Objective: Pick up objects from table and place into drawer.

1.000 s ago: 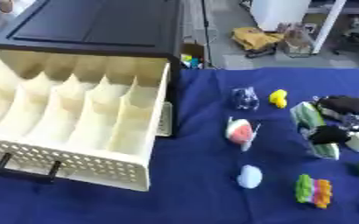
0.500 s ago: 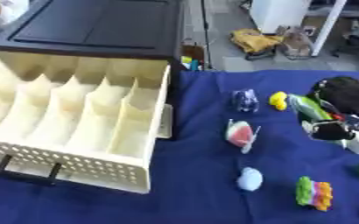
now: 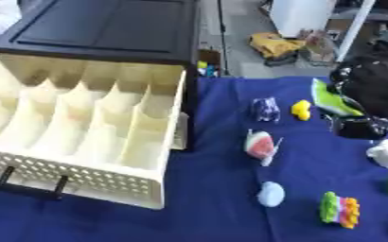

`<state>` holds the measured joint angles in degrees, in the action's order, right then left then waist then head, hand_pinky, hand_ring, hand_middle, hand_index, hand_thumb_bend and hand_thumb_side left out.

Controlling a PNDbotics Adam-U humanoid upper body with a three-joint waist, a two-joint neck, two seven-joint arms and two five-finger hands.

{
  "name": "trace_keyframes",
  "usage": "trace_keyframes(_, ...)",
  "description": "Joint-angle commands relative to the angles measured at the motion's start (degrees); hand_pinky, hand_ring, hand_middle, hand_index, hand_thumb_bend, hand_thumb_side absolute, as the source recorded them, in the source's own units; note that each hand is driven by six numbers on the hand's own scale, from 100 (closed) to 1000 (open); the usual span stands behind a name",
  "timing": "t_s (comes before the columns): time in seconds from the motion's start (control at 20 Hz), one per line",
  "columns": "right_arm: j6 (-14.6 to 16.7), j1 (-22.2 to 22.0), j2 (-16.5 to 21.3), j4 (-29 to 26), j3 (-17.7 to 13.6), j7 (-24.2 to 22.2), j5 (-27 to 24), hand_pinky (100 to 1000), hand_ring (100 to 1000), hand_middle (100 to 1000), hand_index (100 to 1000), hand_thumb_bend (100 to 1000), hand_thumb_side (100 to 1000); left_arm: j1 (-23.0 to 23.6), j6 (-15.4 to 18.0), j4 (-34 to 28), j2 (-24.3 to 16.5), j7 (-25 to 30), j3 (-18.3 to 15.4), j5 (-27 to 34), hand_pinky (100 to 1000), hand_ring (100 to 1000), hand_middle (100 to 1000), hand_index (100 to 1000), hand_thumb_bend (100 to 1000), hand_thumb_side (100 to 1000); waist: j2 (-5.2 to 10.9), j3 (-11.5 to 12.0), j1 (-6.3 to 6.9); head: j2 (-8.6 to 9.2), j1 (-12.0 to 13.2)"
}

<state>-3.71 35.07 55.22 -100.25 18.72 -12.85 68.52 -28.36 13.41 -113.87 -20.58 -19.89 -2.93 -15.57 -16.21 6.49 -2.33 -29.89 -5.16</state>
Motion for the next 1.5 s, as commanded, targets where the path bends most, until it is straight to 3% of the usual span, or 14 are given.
trace_keyframes(0.05, -0.3, 1.9, 1.3, -3.6, -0.4, 1.1, 6.6, 856, 785, 519, 450, 100, 438, -0.9, 0.1, -0.7, -0.6, 0.2, 0.0, 0.4, 621, 777, 737, 857, 399, 1000, 1.5, 0.1, -0.16, 0.63, 0.5)
trace_keyframes(0.25, -1.7, 4.4, 0.9, -9.2, -0.4, -2.4, 8.9, 851, 788, 499, 444, 100, 434, -0.9, 0.1, -0.7, -0.8, 0.3, 0.0, 0.6, 622, 778, 737, 857, 402, 1000, 2.18, 0.2, -0.52, 0.53, 1.3)
trace_keyframes(0.4, -2.7, 7.3, 0.8, -13.5, -1.1, -5.8, 6.0, 847, 787, 480, 439, 100, 433, -0.9, 0.1, -0.7, -1.0, 0.5, 0.0, 0.8, 624, 779, 738, 857, 405, 1000, 2.94, 0.3, -0.86, 0.34, 2.0)
trace_keyframes(0.55, -2.6, 12.1, -0.4, -14.2, -1.1, -8.0, 1.6, 843, 786, 455, 427, 100, 435, -1.0, 0.1, -0.7, -1.3, 0.6, 0.1, 1.1, 628, 781, 738, 857, 409, 1000, 4.03, 0.6, -1.37, -0.04, 2.6)
trace_keyframes(0.75, -3.7, 18.6, -3.7, -14.3, -0.4, -12.4, -3.8, 841, 785, 424, 413, 100, 436, -1.1, 0.2, -0.7, -1.6, 0.9, 0.2, 1.7, 632, 783, 739, 858, 414, 1000, 5.49, 1.1, -2.1, -0.83, 2.9)
trace_keyframes(1.05, -6.7, 26.8, -11.0, -12.8, 0.9, -20.4, -7.0, 840, 791, 394, 402, 100, 443, -1.3, 0.2, -0.7, -1.8, 1.4, 0.3, 2.5, 635, 785, 739, 858, 419, 1000, 7.14, 2.5, -2.97, -2.07, 2.3)
trace_keyframes(1.3, -7.1, 29.3, -13.5, -10.4, 1.9, -21.4, -7.4, 840, 792, 388, 395, 100, 450, -1.5, 0.3, -0.7, -1.6, 1.6, 0.4, 2.8, 634, 785, 739, 858, 419, 1000, 7.38, 3.1, -3.29, -2.47, 1.6)
trace_keyframes(1.5, -8.1, 33.6, -18.4, -5.5, 3.7, -23.5, -8.6, 838, 793, 384, 390, 100, 464, -2.0, 0.3, -0.7, -1.3, 2.0, 0.7, 3.3, 634, 784, 739, 857, 420, 1000, 7.22, 4.5, -3.73, -3.1, 0.3)
